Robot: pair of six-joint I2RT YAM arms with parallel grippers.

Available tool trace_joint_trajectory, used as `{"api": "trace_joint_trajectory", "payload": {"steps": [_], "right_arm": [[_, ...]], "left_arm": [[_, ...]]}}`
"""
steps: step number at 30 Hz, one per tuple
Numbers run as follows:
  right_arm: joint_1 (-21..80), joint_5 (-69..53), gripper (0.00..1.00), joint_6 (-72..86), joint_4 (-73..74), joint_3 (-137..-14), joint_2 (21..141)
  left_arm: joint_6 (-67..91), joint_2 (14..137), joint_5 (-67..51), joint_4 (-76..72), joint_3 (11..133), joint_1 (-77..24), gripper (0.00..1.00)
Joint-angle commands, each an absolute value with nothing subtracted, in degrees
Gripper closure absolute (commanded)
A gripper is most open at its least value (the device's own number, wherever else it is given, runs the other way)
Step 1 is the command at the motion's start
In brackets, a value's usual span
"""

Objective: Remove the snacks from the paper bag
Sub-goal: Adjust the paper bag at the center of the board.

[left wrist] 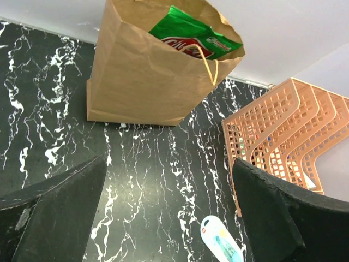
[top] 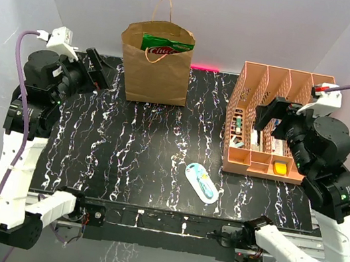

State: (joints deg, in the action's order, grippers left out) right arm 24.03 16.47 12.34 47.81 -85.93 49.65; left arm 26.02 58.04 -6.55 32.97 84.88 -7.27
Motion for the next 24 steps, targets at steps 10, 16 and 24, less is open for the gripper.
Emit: {"api": "trace_joint_trajectory", "payload": {"steps": [10, 16, 24], "right_arm": [[25.57, 12.02, 0.02, 14.06, 39.87, -75.82, 51.25], [25.58, 11.58, 0.02, 15.78, 39.74, -75.50, 51.92], [25.57, 9.09, 0.02, 17.01, 39.20, -74.41, 49.76]], "left_arm": [[28.20, 61.34, -6.66, 42.50, 85.65, -6.98, 0.02], [26.46, 65.35, -7.08, 42.12, 88.48, -6.95, 0.01], [28.79, 71.97, -6.07, 37.66, 93.73, -6.94, 0.02]]}}
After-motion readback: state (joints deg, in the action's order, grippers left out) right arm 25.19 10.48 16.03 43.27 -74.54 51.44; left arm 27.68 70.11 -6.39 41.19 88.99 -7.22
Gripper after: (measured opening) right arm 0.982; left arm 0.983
